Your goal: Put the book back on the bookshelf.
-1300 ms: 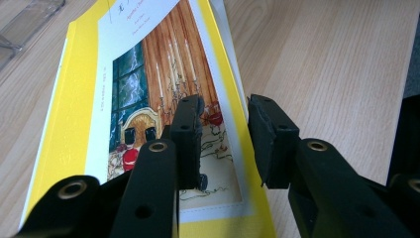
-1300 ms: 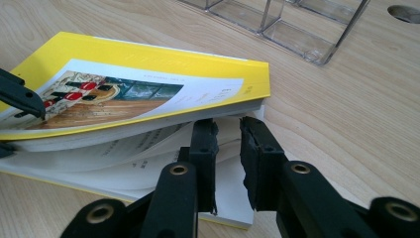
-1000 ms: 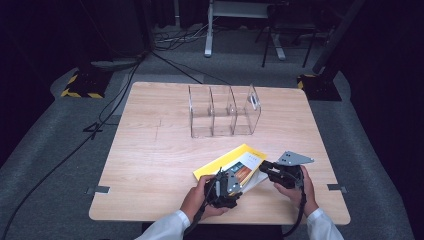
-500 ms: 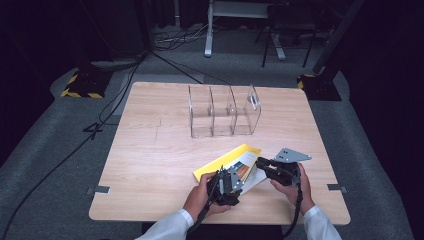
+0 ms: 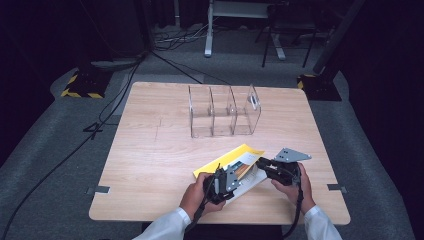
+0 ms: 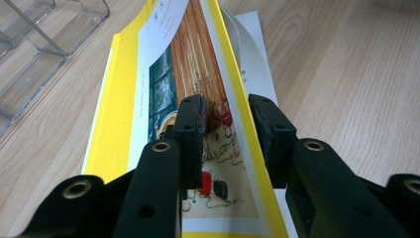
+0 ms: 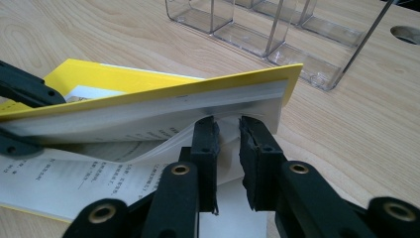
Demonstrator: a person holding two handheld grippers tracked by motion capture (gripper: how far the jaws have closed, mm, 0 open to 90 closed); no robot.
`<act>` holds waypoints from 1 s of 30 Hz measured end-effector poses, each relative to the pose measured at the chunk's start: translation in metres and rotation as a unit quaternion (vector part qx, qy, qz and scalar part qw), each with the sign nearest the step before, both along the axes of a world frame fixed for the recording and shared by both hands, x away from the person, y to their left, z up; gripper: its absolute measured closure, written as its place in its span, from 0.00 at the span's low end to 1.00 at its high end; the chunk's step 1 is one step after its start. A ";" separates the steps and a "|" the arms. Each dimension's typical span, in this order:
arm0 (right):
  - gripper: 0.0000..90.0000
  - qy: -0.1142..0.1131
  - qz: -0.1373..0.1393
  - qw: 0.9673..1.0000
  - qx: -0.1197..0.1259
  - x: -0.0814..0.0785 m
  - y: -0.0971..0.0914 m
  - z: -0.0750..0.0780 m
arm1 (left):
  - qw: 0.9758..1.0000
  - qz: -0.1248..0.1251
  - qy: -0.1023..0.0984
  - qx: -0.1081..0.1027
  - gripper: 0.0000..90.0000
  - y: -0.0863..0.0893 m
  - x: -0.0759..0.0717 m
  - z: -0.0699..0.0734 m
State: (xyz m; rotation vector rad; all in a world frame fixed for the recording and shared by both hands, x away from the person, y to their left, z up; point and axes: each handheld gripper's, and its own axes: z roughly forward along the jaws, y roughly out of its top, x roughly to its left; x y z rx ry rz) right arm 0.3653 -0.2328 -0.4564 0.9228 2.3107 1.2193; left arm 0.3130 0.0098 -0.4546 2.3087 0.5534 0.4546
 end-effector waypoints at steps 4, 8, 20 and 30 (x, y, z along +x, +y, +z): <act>0.85 0.004 0.004 1.000 0.000 0.001 -0.001 0.000 | 0.999 0.003 0.028 -0.017 0.67 0.003 0.007 0.001; 0.84 0.004 0.007 1.000 -0.008 0.001 0.000 0.000 | 1.000 0.000 0.031 -0.004 0.63 0.001 0.007 0.001; 0.83 0.000 0.028 0.999 -0.035 0.000 0.010 0.006 | 0.999 -0.001 0.046 0.002 0.55 0.002 0.010 0.002; 0.76 0.002 0.042 0.996 -0.077 0.000 0.020 0.010 | 0.999 0.003 0.047 -0.005 0.53 0.004 0.010 0.003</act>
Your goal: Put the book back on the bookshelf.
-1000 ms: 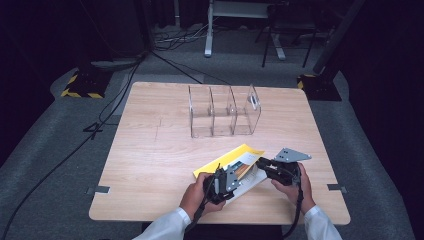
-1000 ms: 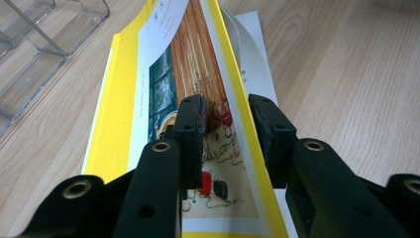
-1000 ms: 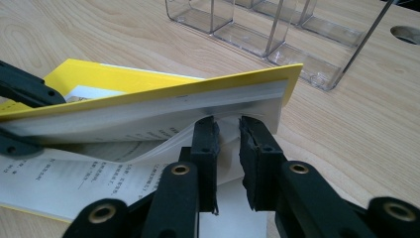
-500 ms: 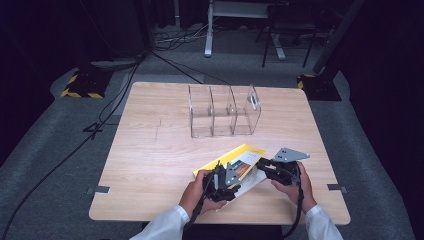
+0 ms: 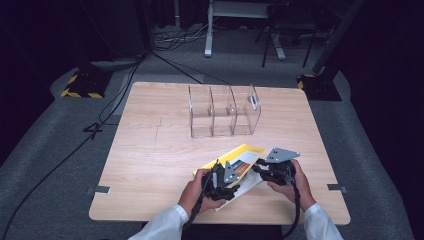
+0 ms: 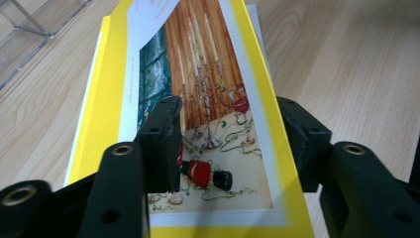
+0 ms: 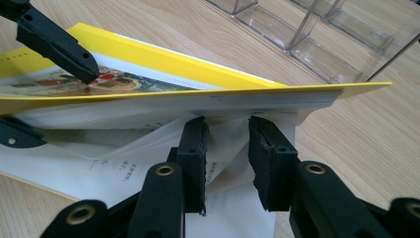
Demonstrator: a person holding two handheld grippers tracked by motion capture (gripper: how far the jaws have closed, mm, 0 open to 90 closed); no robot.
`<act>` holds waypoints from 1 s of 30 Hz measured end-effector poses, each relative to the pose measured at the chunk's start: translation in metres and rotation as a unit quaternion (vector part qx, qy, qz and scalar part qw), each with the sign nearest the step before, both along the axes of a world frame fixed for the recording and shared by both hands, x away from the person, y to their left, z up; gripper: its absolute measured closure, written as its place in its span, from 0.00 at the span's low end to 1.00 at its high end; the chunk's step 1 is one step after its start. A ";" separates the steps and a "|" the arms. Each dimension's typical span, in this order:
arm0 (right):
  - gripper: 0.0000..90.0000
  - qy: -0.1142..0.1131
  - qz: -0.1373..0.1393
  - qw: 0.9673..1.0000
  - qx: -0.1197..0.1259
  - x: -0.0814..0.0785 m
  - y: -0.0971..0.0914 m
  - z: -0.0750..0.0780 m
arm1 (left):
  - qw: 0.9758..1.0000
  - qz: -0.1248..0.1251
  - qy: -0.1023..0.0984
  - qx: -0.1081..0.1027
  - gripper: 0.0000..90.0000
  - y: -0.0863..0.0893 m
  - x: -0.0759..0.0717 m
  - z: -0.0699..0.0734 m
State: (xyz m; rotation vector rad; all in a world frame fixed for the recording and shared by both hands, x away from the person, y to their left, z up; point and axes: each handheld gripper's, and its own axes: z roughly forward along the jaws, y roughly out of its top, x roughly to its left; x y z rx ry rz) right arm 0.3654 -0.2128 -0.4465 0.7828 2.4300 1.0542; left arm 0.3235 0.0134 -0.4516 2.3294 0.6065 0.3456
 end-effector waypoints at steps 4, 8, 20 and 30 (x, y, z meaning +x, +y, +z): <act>0.75 -0.005 0.001 1.000 0.004 0.001 0.002 0.001 | 1.000 0.001 -0.006 -0.018 0.48 0.001 0.000 0.004; 0.75 -0.007 0.000 1.000 0.012 0.002 0.003 0.001 | 1.000 0.012 -0.008 -0.024 0.38 0.000 0.002 0.004; 0.76 -0.021 -0.004 0.999 0.027 0.007 0.009 0.006 | 1.000 0.019 -0.012 0.002 0.38 0.003 0.005 0.003; 0.75 -0.022 -0.011 0.999 0.038 0.011 0.013 0.009 | 0.999 0.029 -0.015 -0.004 0.52 0.012 0.007 0.000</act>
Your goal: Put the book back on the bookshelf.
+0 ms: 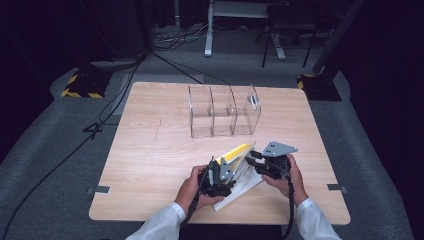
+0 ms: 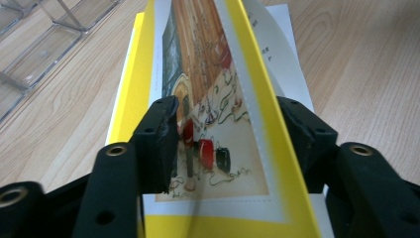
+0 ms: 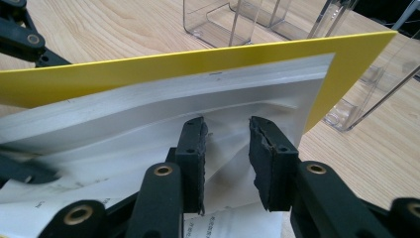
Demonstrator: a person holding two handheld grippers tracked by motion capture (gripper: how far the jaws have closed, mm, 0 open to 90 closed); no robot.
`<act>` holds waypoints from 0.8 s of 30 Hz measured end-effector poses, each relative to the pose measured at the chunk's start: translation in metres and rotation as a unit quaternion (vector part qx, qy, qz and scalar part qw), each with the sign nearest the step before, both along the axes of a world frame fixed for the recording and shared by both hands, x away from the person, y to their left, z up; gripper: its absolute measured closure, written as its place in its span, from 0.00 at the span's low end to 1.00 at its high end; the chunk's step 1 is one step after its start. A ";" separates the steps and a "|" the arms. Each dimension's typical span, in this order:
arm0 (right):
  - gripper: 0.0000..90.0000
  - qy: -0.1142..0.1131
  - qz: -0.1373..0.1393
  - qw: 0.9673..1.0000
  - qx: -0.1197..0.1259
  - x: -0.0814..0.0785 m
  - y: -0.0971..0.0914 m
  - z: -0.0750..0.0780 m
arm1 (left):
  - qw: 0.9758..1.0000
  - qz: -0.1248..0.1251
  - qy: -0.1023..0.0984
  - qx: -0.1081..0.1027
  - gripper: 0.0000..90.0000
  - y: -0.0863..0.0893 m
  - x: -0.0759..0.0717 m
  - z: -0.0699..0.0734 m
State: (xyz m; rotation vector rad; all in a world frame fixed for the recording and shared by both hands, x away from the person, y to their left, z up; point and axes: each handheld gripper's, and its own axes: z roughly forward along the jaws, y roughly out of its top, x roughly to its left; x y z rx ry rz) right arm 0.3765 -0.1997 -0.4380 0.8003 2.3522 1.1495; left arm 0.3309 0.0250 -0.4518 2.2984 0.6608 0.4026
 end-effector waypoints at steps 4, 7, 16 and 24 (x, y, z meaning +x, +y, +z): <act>0.74 0.000 -0.003 1.000 0.005 0.001 -0.002 -0.001 | 1.000 0.000 -0.013 -0.005 0.65 0.002 0.000 0.002; 0.66 0.007 0.002 1.000 0.010 0.000 -0.003 -0.001 | 1.000 -0.003 -0.025 0.003 0.73 0.003 -0.002 0.004; 0.47 0.014 0.015 1.000 -0.003 -0.007 -0.014 -0.002 | 0.999 0.000 -0.037 -0.008 0.88 0.008 0.000 0.007; 0.63 0.005 0.010 1.000 0.025 -0.020 -0.044 0.011 | 0.999 -0.001 -0.038 -0.019 0.90 0.011 0.001 0.010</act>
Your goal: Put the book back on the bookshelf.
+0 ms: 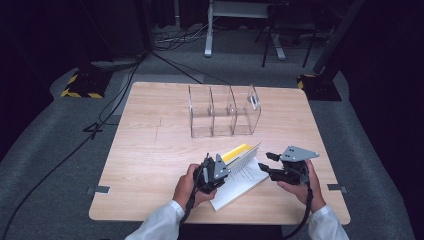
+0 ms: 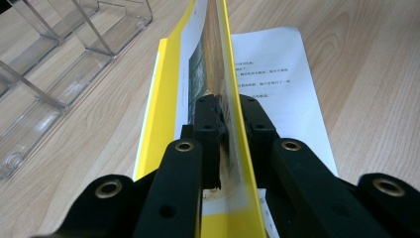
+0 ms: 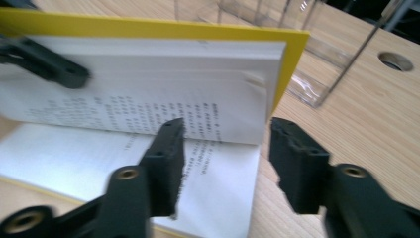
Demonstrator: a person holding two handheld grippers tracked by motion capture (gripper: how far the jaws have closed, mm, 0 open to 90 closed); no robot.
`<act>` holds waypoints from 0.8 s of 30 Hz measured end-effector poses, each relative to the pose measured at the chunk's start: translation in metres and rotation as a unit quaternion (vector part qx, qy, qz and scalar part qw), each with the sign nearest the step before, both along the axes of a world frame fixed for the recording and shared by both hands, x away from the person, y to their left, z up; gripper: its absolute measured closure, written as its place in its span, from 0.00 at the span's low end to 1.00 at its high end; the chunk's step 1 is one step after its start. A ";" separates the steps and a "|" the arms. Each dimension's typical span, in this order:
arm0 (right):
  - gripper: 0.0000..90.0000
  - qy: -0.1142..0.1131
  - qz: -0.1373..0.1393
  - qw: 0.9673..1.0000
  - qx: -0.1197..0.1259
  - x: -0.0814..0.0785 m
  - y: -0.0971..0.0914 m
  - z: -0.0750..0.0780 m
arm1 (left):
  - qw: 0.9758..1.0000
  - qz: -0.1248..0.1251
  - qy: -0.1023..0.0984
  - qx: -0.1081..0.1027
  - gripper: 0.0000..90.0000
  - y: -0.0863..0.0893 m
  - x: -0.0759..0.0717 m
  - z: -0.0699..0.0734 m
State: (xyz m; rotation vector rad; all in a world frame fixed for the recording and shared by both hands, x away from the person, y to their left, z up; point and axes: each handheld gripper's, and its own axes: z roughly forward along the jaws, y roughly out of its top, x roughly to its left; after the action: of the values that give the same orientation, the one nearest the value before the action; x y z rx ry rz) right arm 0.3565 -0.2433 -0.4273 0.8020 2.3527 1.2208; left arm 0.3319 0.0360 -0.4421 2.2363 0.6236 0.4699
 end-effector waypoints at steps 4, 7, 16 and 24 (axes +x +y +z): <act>0.71 0.047 0.052 0.997 -0.042 0.000 0.020 -0.019 | 1.000 -0.001 0.001 -0.005 0.90 0.001 0.001 0.000; 0.73 0.064 0.054 0.994 -0.068 0.010 0.037 -0.037 | 1.000 -0.005 0.002 0.000 0.89 0.000 -0.001 0.001; 0.71 0.077 0.044 0.995 -0.036 0.022 0.054 -0.052 | 0.999 -0.030 0.018 0.006 0.75 -0.006 -0.006 0.002; 0.73 0.042 0.023 0.999 0.015 0.017 0.047 -0.040 | 0.998 -0.025 0.013 0.048 0.39 -0.016 -0.015 0.002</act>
State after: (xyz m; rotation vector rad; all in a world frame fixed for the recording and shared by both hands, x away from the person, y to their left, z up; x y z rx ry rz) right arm 0.3731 -0.1960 -0.4675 0.8279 2.4387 1.2662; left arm 0.3166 0.0197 -0.4405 2.3472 0.5685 0.4546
